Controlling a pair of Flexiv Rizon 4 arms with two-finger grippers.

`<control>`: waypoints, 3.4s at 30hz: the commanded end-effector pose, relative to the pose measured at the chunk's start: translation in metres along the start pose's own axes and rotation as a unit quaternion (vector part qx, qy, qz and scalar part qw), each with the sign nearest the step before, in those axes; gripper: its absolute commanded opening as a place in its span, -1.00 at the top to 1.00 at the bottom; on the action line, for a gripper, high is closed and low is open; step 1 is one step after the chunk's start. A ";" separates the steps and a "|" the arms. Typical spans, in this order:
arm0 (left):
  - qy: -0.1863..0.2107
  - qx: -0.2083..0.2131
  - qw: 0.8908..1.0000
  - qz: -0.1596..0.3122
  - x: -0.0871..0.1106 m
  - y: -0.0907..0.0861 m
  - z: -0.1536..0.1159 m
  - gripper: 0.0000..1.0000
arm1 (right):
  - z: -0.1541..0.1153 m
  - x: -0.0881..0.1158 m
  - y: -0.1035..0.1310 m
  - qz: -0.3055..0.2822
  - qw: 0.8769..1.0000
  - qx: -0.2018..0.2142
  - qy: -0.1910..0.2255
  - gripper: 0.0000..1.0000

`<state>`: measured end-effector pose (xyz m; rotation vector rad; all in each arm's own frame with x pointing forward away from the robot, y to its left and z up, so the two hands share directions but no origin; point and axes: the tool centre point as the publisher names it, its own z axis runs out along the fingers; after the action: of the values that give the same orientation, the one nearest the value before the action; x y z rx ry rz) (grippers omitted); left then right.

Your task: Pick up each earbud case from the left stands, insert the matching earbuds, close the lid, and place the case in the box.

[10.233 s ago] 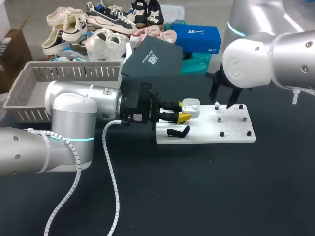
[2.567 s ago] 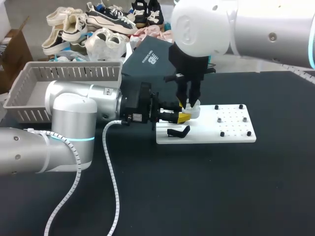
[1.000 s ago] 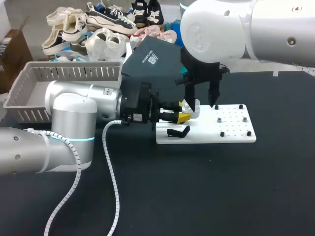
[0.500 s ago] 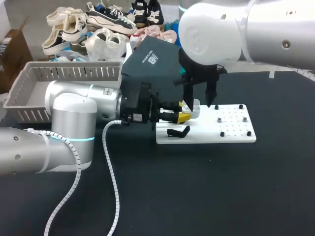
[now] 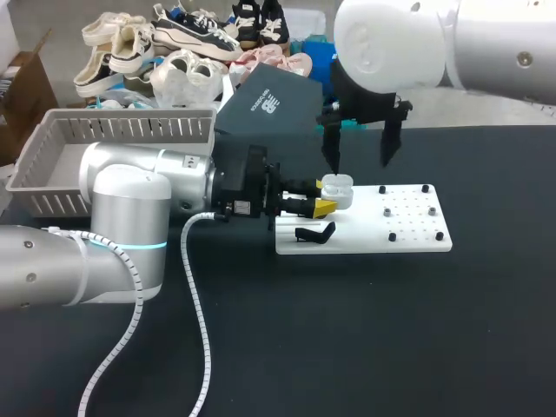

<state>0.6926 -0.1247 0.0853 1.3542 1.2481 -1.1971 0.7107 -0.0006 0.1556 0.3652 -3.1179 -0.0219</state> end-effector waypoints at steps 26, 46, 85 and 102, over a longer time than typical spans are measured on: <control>-0.001 0.000 1.000 0.000 0.000 0.000 0.000 1.00 | 0.037 -0.015 -0.028 0.059 0.998 0.013 -0.009 -1.00; -0.001 0.000 1.000 0.000 0.000 0.000 0.000 1.00 | 0.016 0.005 -0.032 0.063 0.997 -0.010 -0.044 -1.00; 0.191 -0.372 0.904 -0.089 -0.011 0.046 -0.268 1.00 | -0.004 0.023 -0.048 0.038 0.985 -0.033 -0.166 -1.00; 0.214 -0.380 0.889 -0.143 0.031 0.112 -0.320 0.35 | -0.004 0.023 -0.048 0.038 0.985 -0.033 -0.166 -1.00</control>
<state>0.8096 0.1853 0.0966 0.8293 2.0005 -0.4276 0.7021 -0.0517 0.1592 0.2701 -3.4360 -0.2068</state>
